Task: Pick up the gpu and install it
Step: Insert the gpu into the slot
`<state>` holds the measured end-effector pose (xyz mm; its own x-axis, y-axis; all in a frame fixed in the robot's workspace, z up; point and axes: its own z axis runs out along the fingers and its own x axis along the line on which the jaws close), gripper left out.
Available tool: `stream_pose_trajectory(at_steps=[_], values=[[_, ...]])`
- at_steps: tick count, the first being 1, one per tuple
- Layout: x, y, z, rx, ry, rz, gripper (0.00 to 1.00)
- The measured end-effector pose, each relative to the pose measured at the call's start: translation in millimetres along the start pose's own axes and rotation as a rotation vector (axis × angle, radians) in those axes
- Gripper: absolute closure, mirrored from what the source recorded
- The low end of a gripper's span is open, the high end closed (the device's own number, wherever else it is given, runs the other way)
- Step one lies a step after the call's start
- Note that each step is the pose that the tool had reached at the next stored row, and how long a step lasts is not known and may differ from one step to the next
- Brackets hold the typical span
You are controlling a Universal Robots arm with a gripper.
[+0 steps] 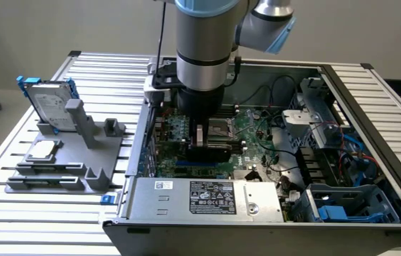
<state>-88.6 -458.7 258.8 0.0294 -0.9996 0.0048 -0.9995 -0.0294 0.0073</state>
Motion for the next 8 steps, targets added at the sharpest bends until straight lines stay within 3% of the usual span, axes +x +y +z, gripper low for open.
stream_pose_trajectory(at_steps=[8], values=[[0.3,-0.1,3.0,-0.0032,-0.0036,0.0,0.73]])
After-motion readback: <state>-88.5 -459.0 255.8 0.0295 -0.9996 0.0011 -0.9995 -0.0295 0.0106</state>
